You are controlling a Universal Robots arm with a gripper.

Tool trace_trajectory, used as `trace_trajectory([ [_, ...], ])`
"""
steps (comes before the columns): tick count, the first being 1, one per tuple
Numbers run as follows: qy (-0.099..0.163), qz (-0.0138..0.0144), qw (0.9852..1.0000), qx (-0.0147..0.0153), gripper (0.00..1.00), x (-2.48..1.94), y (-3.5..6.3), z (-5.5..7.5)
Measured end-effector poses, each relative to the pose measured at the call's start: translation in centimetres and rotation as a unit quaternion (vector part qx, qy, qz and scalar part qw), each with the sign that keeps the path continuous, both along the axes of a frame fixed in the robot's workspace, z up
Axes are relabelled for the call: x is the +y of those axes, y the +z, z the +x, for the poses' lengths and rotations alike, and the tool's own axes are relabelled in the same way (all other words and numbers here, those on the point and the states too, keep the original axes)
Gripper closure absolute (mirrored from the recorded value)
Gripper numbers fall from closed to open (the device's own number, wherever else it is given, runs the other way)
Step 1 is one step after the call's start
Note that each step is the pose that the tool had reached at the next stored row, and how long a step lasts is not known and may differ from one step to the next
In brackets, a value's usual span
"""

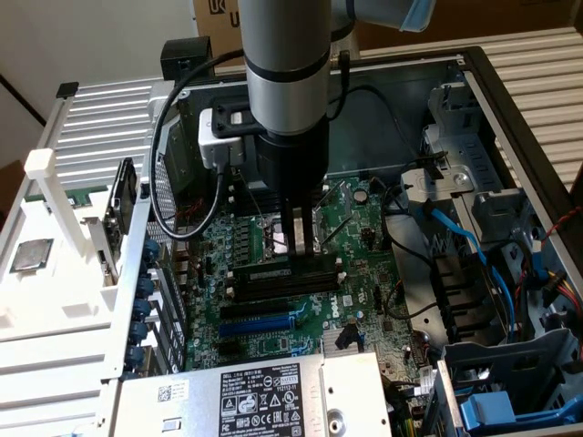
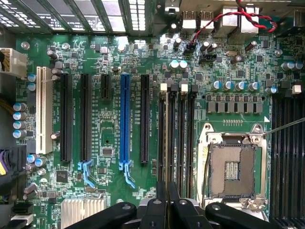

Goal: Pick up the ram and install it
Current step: 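Insert the ram into the slot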

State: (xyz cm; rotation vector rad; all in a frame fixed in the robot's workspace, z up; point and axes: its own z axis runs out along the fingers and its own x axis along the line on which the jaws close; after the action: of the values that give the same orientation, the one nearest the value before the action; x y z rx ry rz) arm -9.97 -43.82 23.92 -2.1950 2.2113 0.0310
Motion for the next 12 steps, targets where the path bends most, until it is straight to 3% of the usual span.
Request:
trace_trajectory([
  [12,0.000,0.0001,1.0000,-0.0001,0.88,-0.01,-0.37,-0.05],
])
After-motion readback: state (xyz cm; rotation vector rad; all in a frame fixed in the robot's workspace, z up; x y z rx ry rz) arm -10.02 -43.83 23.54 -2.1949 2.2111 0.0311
